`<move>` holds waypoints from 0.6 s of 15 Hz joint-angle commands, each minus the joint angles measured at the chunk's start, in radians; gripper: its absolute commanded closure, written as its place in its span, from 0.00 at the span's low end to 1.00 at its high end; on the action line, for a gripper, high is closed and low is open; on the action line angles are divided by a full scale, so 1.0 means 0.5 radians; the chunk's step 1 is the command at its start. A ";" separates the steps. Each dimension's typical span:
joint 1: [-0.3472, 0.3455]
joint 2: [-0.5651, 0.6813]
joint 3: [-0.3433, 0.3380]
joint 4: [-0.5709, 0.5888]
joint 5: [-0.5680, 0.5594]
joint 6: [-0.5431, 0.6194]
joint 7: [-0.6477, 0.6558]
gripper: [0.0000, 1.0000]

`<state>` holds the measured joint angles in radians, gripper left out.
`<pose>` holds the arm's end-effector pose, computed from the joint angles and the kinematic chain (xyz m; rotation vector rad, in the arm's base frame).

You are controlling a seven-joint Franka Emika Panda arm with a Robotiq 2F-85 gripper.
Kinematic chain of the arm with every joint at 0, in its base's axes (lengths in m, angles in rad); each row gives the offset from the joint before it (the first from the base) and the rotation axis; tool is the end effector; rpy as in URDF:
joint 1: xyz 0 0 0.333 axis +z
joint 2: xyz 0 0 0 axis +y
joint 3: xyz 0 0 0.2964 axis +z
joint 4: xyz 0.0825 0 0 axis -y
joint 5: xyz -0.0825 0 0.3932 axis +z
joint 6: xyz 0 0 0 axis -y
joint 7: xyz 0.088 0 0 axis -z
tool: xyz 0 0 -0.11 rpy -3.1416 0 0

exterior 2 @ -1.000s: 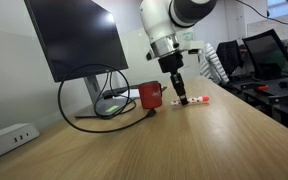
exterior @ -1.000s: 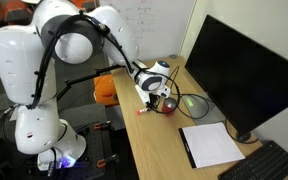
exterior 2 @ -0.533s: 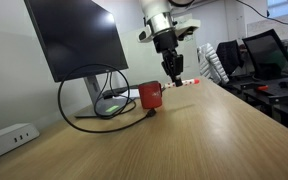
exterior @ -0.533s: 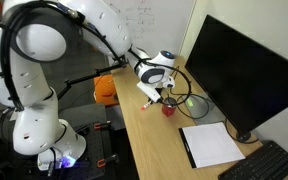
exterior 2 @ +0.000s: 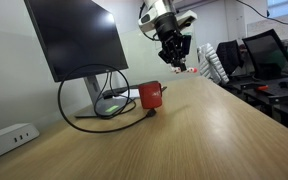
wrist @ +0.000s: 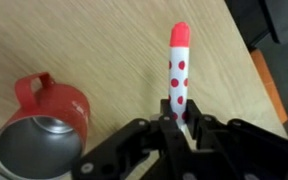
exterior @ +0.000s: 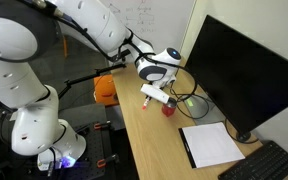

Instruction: Pick up the marker and put it in the mug

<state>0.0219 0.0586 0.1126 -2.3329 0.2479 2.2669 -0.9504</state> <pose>0.4969 0.0745 0.2734 -2.6211 -1.2885 0.0584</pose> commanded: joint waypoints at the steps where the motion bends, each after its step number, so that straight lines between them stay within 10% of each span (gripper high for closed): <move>1: -0.029 -0.066 -0.038 -0.018 0.189 -0.071 -0.553 0.95; 9: -0.083 -0.073 -0.166 0.117 0.857 -0.267 -1.765 0.95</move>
<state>-0.0096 0.0225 0.0485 -2.3110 0.5759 2.2166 -1.6657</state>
